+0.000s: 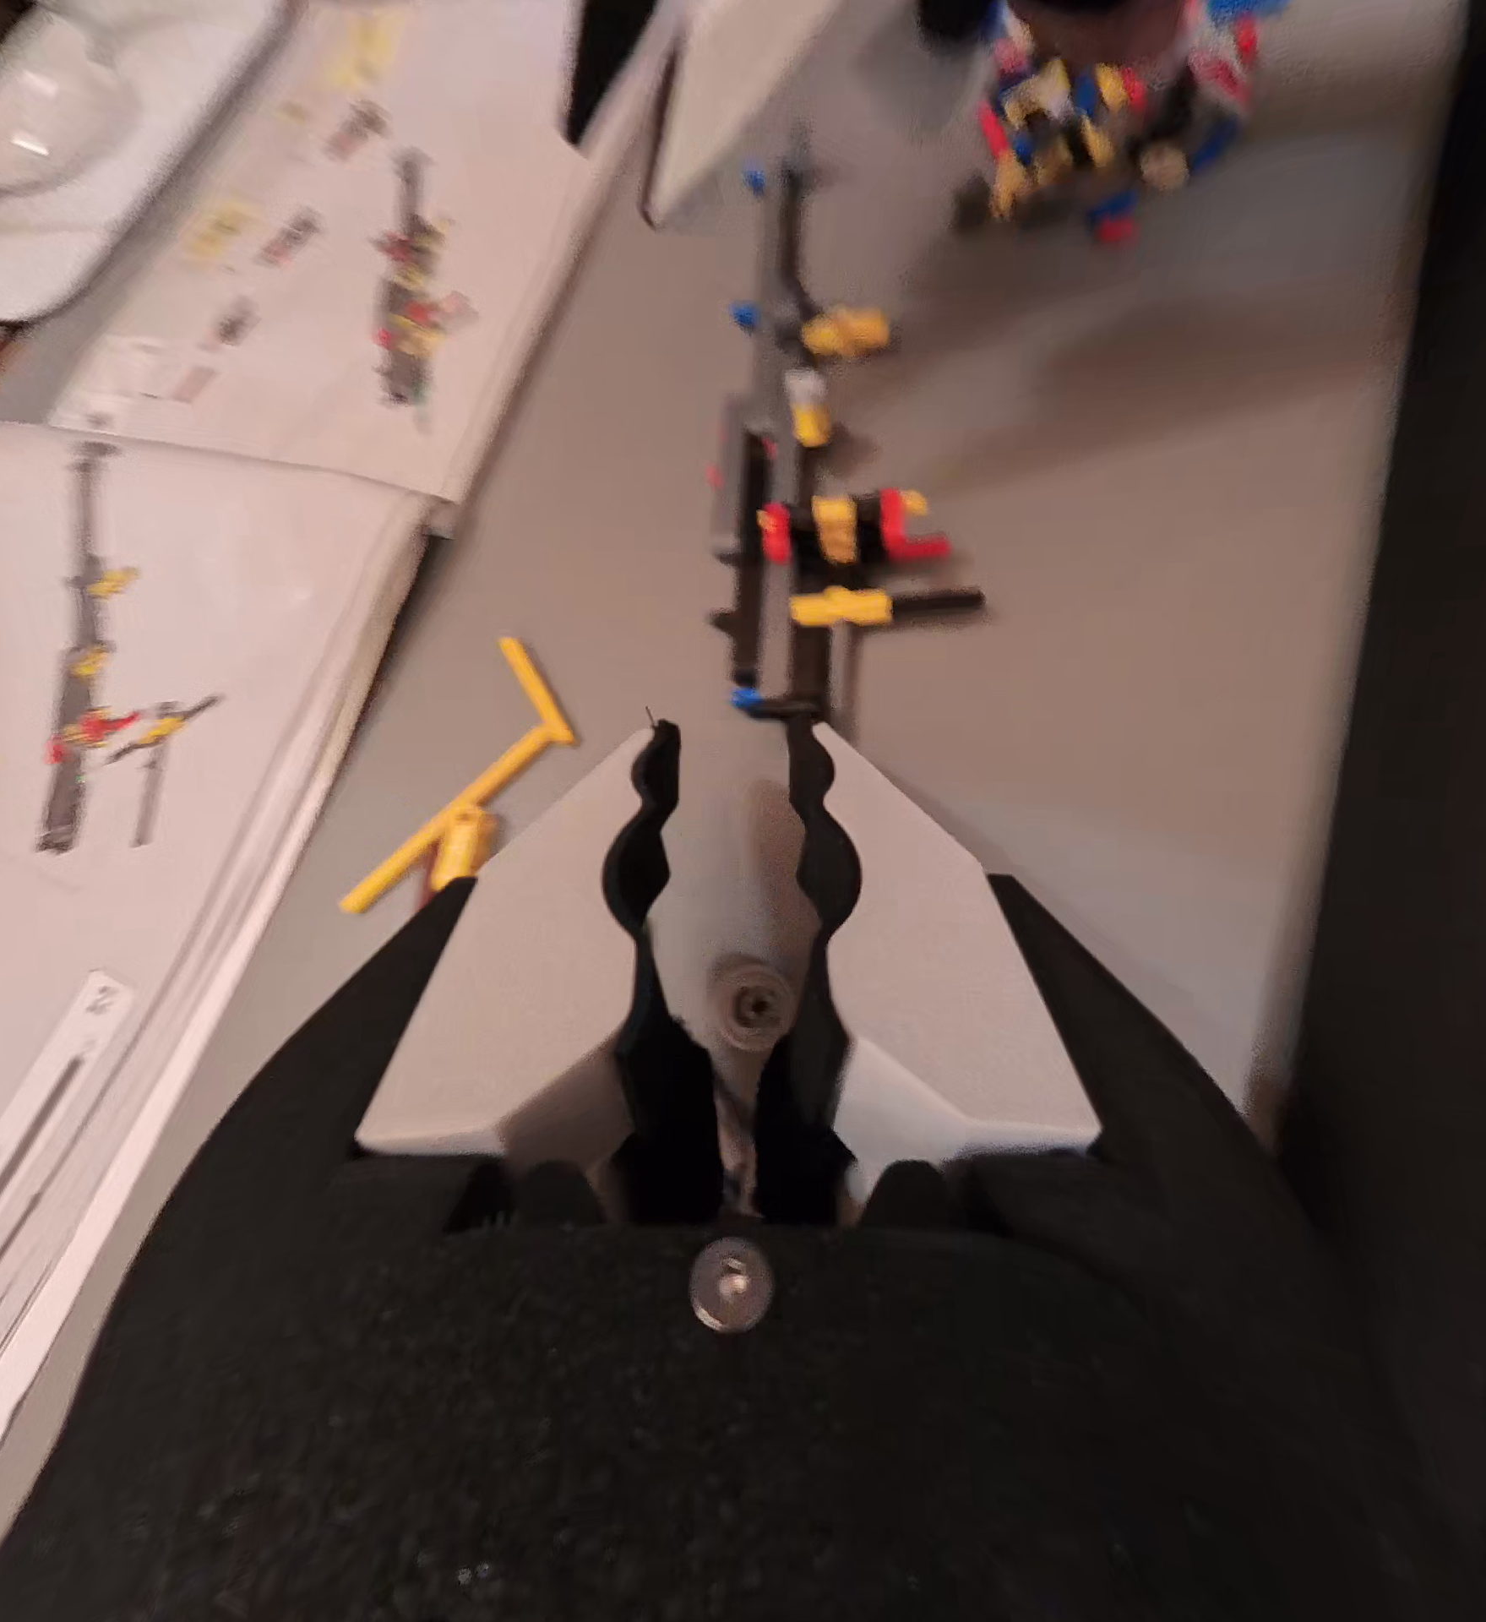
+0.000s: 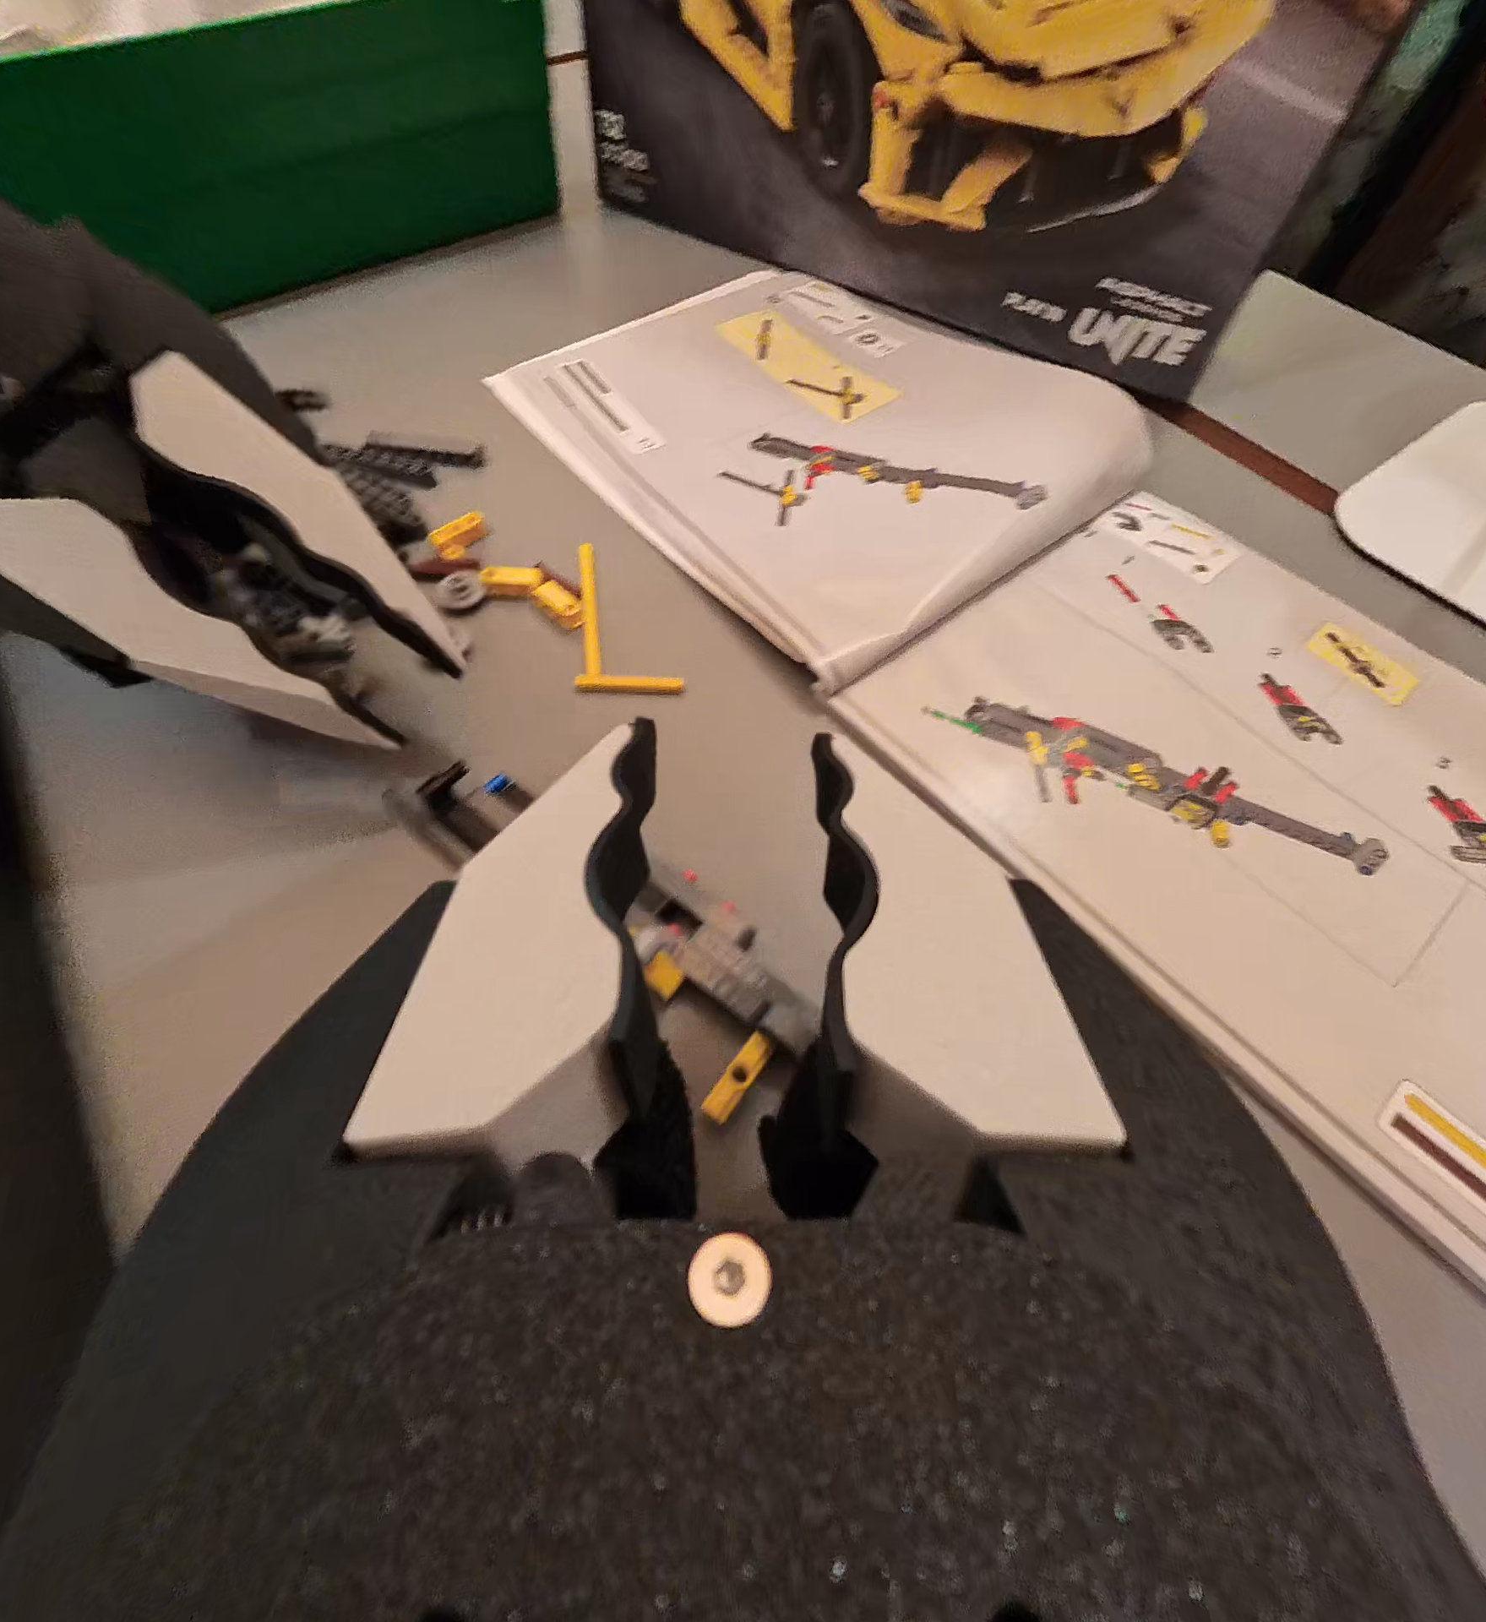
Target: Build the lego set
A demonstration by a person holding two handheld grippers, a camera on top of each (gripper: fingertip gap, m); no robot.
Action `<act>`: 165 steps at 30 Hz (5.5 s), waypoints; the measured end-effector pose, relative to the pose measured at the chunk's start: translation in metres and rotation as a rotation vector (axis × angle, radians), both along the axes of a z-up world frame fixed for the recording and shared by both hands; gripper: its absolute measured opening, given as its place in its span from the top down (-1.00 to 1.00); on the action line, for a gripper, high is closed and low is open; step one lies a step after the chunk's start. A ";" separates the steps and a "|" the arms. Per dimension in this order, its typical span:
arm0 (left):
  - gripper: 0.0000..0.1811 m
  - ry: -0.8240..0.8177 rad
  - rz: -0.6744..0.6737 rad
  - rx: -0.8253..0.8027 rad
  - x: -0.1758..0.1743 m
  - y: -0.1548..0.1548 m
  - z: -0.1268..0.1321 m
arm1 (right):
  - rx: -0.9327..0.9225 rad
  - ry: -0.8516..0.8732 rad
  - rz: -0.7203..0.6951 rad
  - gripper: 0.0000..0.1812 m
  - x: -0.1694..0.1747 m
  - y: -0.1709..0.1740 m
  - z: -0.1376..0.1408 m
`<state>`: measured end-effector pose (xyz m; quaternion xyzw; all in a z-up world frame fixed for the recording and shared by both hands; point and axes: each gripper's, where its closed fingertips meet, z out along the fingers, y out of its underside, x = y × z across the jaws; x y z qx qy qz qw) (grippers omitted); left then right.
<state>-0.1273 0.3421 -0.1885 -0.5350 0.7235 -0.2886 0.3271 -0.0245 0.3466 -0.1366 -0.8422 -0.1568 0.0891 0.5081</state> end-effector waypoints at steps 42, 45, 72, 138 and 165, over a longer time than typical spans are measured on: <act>0.63 -0.404 0.685 -0.195 0.003 0.157 0.069 | 0.048 0.067 -0.407 0.63 0.096 0.022 -0.007; 0.63 -0.441 0.734 -0.241 -0.014 0.169 0.078 | 0.071 -0.015 -0.416 0.63 0.102 0.019 0.002; 0.69 -0.412 0.687 -0.162 -0.007 0.141 0.071 | -0.356 -0.075 -0.356 0.69 0.090 -0.131 -0.072; 0.68 -0.318 0.386 -0.204 0.063 0.061 0.068 | 0.106 0.441 -0.297 0.09 0.098 -0.096 0.026; 0.65 -0.238 0.219 -0.167 0.102 0.023 0.075 | -0.354 0.009 -0.593 0.80 0.158 -0.126 -0.073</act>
